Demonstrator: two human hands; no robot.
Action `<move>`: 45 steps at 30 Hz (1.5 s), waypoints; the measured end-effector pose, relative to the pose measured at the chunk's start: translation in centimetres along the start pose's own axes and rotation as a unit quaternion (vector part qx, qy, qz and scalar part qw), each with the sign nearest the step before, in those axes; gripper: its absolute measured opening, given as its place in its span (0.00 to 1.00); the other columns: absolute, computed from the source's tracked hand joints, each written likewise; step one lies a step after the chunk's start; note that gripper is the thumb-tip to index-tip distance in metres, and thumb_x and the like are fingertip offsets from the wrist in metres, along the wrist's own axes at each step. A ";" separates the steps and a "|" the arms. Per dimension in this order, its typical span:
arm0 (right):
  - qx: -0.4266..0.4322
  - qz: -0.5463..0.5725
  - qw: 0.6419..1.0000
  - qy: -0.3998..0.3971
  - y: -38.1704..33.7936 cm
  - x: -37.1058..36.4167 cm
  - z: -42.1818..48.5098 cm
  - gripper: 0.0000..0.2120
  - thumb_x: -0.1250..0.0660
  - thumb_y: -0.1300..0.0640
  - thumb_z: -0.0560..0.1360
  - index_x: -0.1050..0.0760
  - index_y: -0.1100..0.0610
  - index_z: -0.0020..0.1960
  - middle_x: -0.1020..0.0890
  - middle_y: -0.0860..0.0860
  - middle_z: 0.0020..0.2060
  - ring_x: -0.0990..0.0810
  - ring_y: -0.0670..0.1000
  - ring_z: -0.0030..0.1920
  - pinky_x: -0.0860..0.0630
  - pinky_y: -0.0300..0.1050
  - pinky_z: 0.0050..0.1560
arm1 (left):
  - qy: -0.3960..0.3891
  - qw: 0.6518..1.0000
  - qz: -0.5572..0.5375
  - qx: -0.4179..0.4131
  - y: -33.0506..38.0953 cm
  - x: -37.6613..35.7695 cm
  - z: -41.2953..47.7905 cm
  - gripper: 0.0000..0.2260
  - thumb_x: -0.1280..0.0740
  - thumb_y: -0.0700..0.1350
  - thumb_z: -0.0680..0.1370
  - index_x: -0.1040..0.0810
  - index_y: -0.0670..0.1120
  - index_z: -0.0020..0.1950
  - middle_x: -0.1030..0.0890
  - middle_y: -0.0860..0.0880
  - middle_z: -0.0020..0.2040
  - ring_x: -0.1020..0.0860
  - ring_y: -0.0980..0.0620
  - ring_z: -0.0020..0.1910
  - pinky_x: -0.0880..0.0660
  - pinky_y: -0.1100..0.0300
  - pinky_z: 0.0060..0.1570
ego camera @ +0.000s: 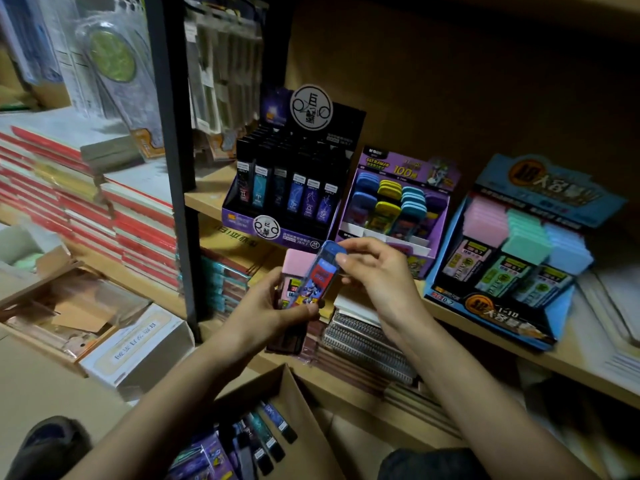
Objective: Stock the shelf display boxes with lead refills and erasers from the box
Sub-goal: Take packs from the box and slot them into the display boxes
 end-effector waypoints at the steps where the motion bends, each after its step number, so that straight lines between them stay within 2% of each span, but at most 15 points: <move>1: 0.008 -0.007 1.000 0.002 -0.4 0.3 0.1 0.07 0.34 0.64 0.75 0.24 0.52 0.45 0.17 0.51 0.40 0.19 0.45 0.39 0.24 0.36 0.35 | -0.003 1.000 -0.005 0.000 0.0 -0.2 0.1 0.16 0.29 0.35 0.71 0.25 0.46 0.56 0.16 0.47 0.46 0.17 0.50 0.44 0.19 0.60 0.43; 3: 0.029 -0.001 0.999 0.016 -1.8 1.3 0.6 0.08 0.33 0.65 0.75 0.24 0.52 0.45 0.18 0.52 0.38 0.20 0.41 0.33 0.25 0.34 0.32 | 0.008 1.000 -0.004 -0.005 0.2 -0.1 0.2 0.14 0.29 0.38 0.72 0.25 0.45 0.56 0.16 0.44 0.49 0.17 0.47 0.47 0.19 0.57 0.46; 5: 0.074 -0.009 0.995 0.060 -4.0 3.3 1.4 0.09 0.33 0.66 0.74 0.23 0.52 0.45 0.19 0.52 0.39 0.21 0.39 0.32 0.25 0.33 0.31 | 0.026 1.000 -0.003 -0.010 0.4 0.3 0.5 0.11 0.32 0.42 0.75 0.25 0.45 0.57 0.17 0.43 0.50 0.17 0.46 0.49 0.20 0.50 0.50; 9: 0.189 -0.114 0.963 0.155 -7.9 6.3 2.6 0.06 0.32 0.64 0.74 0.23 0.53 0.47 0.20 0.45 0.42 0.20 0.38 0.40 0.24 0.31 0.39 | 0.032 0.996 -0.079 0.019 0.2 1.0 0.9 0.09 0.40 0.41 0.80 0.26 0.43 0.58 0.16 0.41 0.46 0.16 0.49 0.41 0.18 0.54 0.40; 12: 0.244 -0.194 0.932 0.185 -8.8 6.3 3.1 0.06 0.32 0.62 0.74 0.22 0.53 0.49 0.22 0.41 0.42 0.22 0.37 0.44 0.25 0.29 0.45 | 0.036 0.996 -0.082 0.014 0.1 1.6 0.9 0.08 0.41 0.41 0.80 0.26 0.44 0.58 0.16 0.41 0.46 0.16 0.49 0.40 0.18 0.55 0.39; 16: 0.263 -0.235 0.914 0.197 -8.7 6.0 4.4 0.06 0.31 0.61 0.74 0.21 0.55 0.51 0.22 0.41 0.44 0.23 0.39 0.46 0.24 0.34 0.49 | 0.044 0.996 -0.072 0.005 0.1 2.2 0.8 0.08 0.40 0.43 0.80 0.26 0.48 0.57 0.15 0.43 0.46 0.16 0.49 0.42 0.19 0.56 0.36; 20: 0.302 -0.291 0.885 0.203 -8.6 5.4 5.2 0.07 0.32 0.61 0.74 0.21 0.59 0.52 0.19 0.49 0.47 0.23 0.44 0.49 0.26 0.36 0.51 | 0.057 0.996 -0.066 -0.002 0.0 2.7 0.7 0.09 0.40 0.45 0.80 0.26 0.49 0.58 0.15 0.44 0.47 0.16 0.47 0.45 0.19 0.51 0.42; 25: 0.296 -0.396 0.849 0.185 -7.1 4.6 6.8 0.08 0.30 0.60 0.72 0.20 0.60 0.51 0.20 0.55 0.49 0.27 0.55 0.54 0.38 0.37 0.51 | 0.058 0.996 -0.060 -0.011 0.2 2.7 0.6 0.09 0.40 0.46 0.80 0.26 0.51 0.58 0.15 0.46 0.47 0.16 0.48 0.45 0.18 0.53 0.41; 29: 0.293 -0.465 0.814 0.189 -6.1 4.0 7.3 0.10 0.30 0.58 0.73 0.21 0.59 0.53 0.21 0.55 0.50 0.29 0.57 0.56 0.35 0.48 0.57 | 0.056 0.997 -0.058 -0.017 0.4 2.8 0.6 0.09 0.40 0.46 0.80 0.26 0.51 0.58 0.15 0.46 0.47 0.16 0.48 0.46 0.19 0.52 0.42; 32: 0.281 -0.498 0.798 0.190 -5.9 4.0 7.4 0.14 0.31 0.56 0.74 0.23 0.59 0.57 0.22 0.55 0.53 0.29 0.57 0.58 0.36 0.49 0.59 | 0.052 0.997 -0.057 -0.016 0.5 2.5 0.6 0.10 0.40 0.46 0.79 0.26 0.51 0.59 0.15 0.46 0.48 0.16 0.48 0.46 0.20 0.52 0.42; 35: 0.292 -0.487 0.802 0.186 -6.7 3.6 6.7 0.15 0.33 0.56 0.75 0.24 0.60 0.59 0.23 0.56 0.54 0.30 0.57 0.59 0.36 0.48 0.59 | 0.049 0.997 -0.051 -0.018 0.5 2.3 0.5 0.10 0.40 0.47 0.79 0.26 0.52 0.59 0.15 0.47 0.47 0.16 0.49 0.45 0.19 0.58 0.39; 37: 0.324 -0.451 0.810 0.188 -7.8 2.7 5.1 0.11 0.35 0.58 0.76 0.23 0.61 0.56 0.23 0.56 0.52 0.29 0.56 0.56 0.36 0.43 0.56 | 0.042 0.998 -0.050 -0.020 0.7 2.0 0.4 0.10 0.39 0.48 0.78 0.26 0.53 0.58 0.15 0.47 0.48 0.16 0.49 0.46 0.19 0.58 0.39; 39: 0.329 -0.376 0.855 0.139 -8.1 1.4 3.5 0.08 0.36 0.59 0.77 0.22 0.60 0.52 0.22 0.54 0.48 0.27 0.52 0.52 0.35 0.40 0.51 | 0.032 0.998 -0.047 -0.028 1.2 1.6 0.3 0.11 0.38 0.50 0.75 0.26 0.54 0.57 0.15 0.47 0.48 0.16 0.49 0.47 0.19 0.58 0.40; 42: 0.202 -0.259 0.944 -0.018 -5.6 -0.5 1.2 0.07 0.37 0.54 0.78 0.23 0.54 0.52 0.21 0.48 0.46 0.24 0.44 0.46 0.29 0.36 0.46 | 0.006 0.999 -0.032 -0.036 1.7 0.5 0.2 0.12 0.38 0.50 0.74 0.26 0.54 0.57 0.15 0.47 0.48 0.16 0.49 0.46 0.19 0.57 0.41; 45: 0.115 -0.190 0.971 -0.086 -3.1 -0.7 -1.2 0.04 0.36 0.56 0.78 0.25 0.54 0.52 0.23 0.46 0.43 0.24 0.36 0.37 0.30 0.28 0.37 | -0.027 0.998 -0.033 -0.042 2.0 -1.4 -0.3 0.12 0.39 0.45 0.77 0.25 0.49 0.60 0.16 0.44 0.47 0.16 0.49 0.44 0.18 0.56 0.41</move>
Point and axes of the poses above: each hand's wrist, its own z-axis towards the middle knuckle, its own x-axis out of the back of the hand, y = z × x, the point moved 7 cm from there along z, towards the middle knuckle
